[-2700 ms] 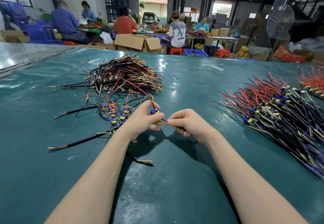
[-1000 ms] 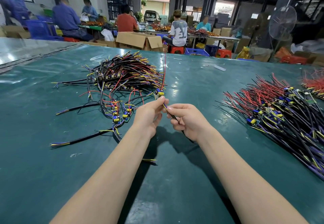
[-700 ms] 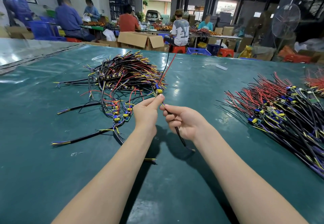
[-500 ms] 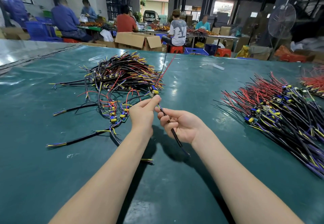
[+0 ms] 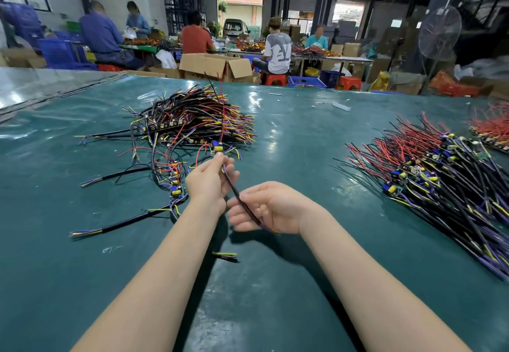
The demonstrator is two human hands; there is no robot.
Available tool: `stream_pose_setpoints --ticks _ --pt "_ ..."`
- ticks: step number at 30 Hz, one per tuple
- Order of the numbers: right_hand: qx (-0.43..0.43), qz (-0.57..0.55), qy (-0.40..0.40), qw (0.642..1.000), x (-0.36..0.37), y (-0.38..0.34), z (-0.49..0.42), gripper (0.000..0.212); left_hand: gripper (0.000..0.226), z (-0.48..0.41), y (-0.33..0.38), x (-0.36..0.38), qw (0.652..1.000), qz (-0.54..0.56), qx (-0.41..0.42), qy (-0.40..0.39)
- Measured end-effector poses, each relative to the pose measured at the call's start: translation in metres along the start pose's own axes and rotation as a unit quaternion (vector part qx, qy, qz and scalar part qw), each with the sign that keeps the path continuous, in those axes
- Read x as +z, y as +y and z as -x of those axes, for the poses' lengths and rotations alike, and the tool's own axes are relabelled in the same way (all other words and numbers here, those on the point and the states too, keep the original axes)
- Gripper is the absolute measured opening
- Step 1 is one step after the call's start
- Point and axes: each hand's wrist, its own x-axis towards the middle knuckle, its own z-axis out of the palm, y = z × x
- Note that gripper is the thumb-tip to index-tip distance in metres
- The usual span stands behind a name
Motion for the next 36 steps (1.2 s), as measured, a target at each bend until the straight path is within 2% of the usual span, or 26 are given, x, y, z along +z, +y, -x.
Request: stream_pose_setpoints --ticks 2,3,5,8,11,15,19,22,25,28,30,36 --pt "-0.034 0.08 0.069 0.994 0.001 0.0 -0.002 0.022 0.023 0.002 0.003 0.0 0.999 -0.025 -0.016 -0.038" --pt "-0.066 0.082 0.107 0.989 -0.001 0.0 -0.004 0.02 0.022 0.004 0.003 0.0 0.996 -0.055 -0.025 -0.07" --pt "-0.141 0.036 0.161 0.976 -0.008 -0.002 -0.006 0.018 0.022 0.008 0.001 0.002 0.979 -0.149 -0.025 -0.136" --pt "-0.221 0.011 0.219 0.95 -0.016 -0.005 -0.004 0.021 0.023 0.014 -0.006 0.004 0.933 -0.287 -0.012 -0.218" --pt "-0.244 -0.02 0.255 0.936 -0.021 -0.006 -0.005 0.024 0.026 0.016 -0.01 0.006 0.907 -0.33 -0.003 -0.261" --pt "-0.225 -0.06 0.252 0.939 -0.027 -0.007 -0.003 0.02 0.026 0.015 -0.008 0.005 0.898 -0.338 -0.002 -0.283" --pt "-0.212 -0.102 0.262 0.936 -0.03 -0.006 -0.003 0.018 0.026 0.017 -0.012 0.004 0.866 -0.413 0.07 -0.271" --pt "-0.212 -0.092 0.271 0.934 -0.032 -0.005 -0.003 0.019 0.024 0.017 -0.014 0.004 0.852 -0.449 0.096 -0.249" --pt "-0.231 -0.061 0.247 0.939 -0.03 -0.003 -0.005 0.02 0.024 0.014 -0.013 0.003 0.857 -0.456 0.095 -0.222" --pt "-0.233 -0.006 0.222 0.947 -0.027 -0.002 -0.007 0.022 0.024 0.013 -0.013 0.001 0.847 -0.477 0.112 -0.206" --pt "-0.231 0.007 0.221 0.947 -0.027 -0.001 -0.007 0.023 0.022 0.013 -0.015 0.001 0.831 -0.496 0.136 -0.211" --pt "-0.195 -0.066 0.224 0.953 -0.032 -0.002 -0.009 0.02 0.025 0.011 -0.015 -0.004 0.773 -0.538 0.215 -0.259"
